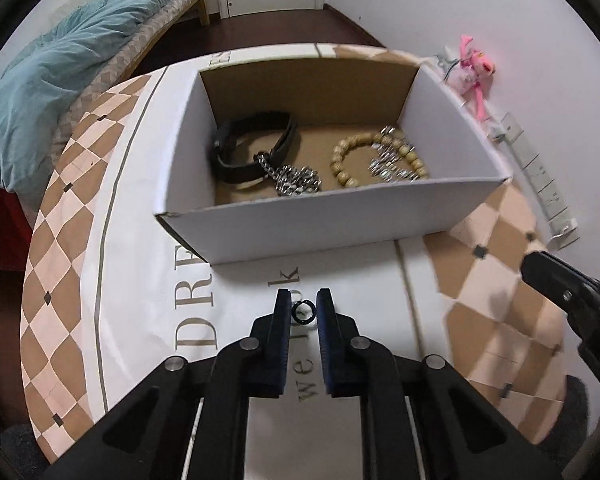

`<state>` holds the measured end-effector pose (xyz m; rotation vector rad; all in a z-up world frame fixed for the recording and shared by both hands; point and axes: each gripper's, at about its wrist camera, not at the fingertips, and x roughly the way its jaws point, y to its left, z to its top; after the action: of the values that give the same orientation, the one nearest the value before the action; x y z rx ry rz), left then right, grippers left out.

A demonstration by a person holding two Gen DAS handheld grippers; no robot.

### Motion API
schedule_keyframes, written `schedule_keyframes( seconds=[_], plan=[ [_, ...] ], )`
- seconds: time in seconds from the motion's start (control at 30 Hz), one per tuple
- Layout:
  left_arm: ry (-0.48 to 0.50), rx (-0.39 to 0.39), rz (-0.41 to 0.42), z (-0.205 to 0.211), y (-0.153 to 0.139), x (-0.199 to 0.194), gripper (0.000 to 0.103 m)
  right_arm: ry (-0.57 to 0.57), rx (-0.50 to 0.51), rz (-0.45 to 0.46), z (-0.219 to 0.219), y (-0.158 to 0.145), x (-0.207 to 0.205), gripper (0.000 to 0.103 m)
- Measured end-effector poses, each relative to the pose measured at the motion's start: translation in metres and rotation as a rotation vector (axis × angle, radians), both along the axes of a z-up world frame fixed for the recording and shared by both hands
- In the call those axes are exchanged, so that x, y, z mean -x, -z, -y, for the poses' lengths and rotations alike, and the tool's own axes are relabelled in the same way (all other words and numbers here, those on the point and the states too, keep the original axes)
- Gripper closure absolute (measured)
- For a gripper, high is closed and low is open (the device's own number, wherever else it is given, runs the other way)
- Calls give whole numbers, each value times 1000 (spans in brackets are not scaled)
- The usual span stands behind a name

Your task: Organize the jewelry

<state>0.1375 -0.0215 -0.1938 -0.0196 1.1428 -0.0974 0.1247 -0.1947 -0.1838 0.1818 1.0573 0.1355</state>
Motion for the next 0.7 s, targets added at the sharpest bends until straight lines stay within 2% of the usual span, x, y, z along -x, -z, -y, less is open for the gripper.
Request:
schedule_keyframes(
  seconds=[0.2, 0.37, 0.47, 0.7],
  plan=[
    [5, 84, 52, -9, -46, 1, 93, -36, -53, 66, -6, -43, -5, 94],
    [-6, 117, 80, -19, -77, -27, 93, -78, -83, 88, -17, -67, -36, 94],
    [-8, 110, 58, -26, -78, -49, 93, -115, -103, 47, -27, -65, -67, 94],
    [-56, 63, -40, -41, -67, -87, 88, -160, -120, -124, -43, -37, -122, 93]
  ],
)
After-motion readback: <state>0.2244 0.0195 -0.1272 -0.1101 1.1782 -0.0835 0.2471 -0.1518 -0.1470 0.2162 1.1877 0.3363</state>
